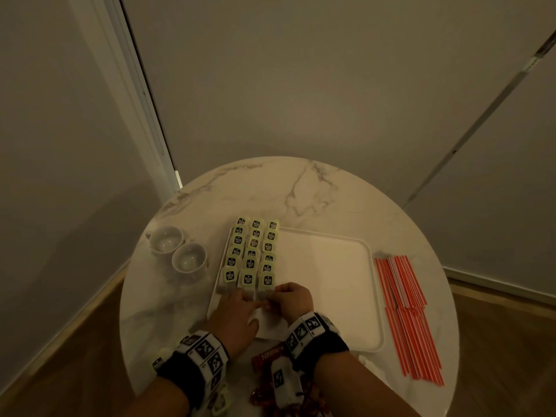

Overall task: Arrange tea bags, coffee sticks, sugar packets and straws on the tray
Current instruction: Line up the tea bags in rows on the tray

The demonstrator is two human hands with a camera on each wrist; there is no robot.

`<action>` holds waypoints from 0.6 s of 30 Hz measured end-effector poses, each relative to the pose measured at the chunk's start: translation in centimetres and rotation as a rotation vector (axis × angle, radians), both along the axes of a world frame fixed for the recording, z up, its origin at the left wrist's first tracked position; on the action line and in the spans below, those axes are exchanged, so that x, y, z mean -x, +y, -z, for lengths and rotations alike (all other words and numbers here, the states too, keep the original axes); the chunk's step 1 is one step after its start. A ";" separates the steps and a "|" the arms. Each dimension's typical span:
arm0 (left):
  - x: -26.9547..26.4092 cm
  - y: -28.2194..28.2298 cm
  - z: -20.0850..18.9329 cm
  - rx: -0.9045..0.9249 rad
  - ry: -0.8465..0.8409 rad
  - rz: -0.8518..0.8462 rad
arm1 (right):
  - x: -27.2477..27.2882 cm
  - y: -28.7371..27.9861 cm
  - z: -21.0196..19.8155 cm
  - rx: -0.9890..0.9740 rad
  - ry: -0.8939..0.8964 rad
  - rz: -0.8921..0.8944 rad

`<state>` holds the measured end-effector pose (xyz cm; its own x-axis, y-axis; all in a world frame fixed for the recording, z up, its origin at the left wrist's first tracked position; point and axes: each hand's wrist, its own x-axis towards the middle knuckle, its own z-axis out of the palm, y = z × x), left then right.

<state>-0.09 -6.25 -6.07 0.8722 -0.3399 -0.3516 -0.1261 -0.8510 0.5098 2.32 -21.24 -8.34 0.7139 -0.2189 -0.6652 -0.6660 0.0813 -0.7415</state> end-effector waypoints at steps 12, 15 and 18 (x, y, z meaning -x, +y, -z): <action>-0.3 -0.3 1.3 -0.083 -0.001 0.008 | -0.6 0.5 1.7 0.346 -0.024 -0.174; -0.3 -0.4 1.3 -0.087 -0.007 0.012 | -0.6 0.5 1.7 0.397 -0.031 -0.200; -0.2 -0.3 1.2 -0.077 -0.008 0.016 | -0.7 0.4 1.8 0.430 -0.048 -0.217</action>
<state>0.08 -6.52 -7.26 0.8698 -0.3261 -0.3703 -0.1438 -0.8854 0.4420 3.00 -20.80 -10.18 0.8009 -0.3097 -0.5125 -0.5982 -0.3765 -0.7074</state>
